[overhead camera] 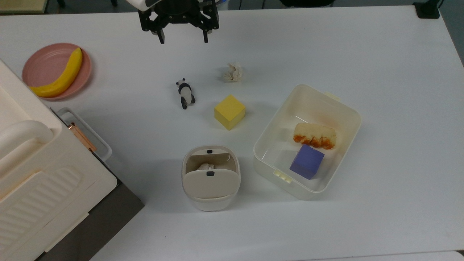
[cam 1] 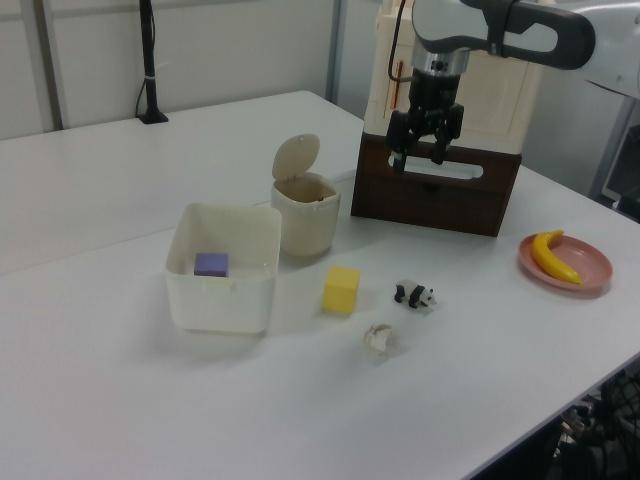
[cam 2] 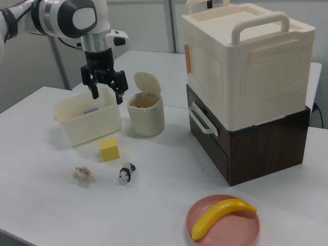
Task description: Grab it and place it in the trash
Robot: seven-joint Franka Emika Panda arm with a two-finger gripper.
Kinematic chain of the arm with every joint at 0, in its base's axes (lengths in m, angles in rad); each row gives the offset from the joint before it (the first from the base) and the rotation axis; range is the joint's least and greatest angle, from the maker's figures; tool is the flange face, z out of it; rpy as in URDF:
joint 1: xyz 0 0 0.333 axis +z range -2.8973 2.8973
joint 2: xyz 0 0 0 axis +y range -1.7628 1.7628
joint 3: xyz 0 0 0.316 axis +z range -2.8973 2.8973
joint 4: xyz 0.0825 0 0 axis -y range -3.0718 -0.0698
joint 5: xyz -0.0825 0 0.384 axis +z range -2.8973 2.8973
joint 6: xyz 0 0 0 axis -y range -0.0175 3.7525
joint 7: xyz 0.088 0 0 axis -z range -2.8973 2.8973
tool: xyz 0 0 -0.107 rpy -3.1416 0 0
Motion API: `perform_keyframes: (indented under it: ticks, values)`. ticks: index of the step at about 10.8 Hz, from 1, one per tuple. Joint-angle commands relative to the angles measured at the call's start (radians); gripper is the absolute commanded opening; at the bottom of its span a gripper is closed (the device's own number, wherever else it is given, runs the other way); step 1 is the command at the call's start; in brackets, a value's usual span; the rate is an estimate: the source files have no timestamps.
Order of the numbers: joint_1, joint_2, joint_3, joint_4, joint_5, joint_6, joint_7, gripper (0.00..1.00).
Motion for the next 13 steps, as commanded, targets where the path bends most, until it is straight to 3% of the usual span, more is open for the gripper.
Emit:
perform_keyframes:
  ticks: [1, 9, 13]
  values:
    - [0.022, -0.015, 0.004, -0.082, 0.018, -0.02, -0.019, 1.0]
    - [0.108, -0.004, 0.024, -0.327, -0.022, 0.054, -0.017, 1.0]
    - [0.146, 0.039, 0.05, -0.463, -0.026, 0.204, -0.004, 0.94]
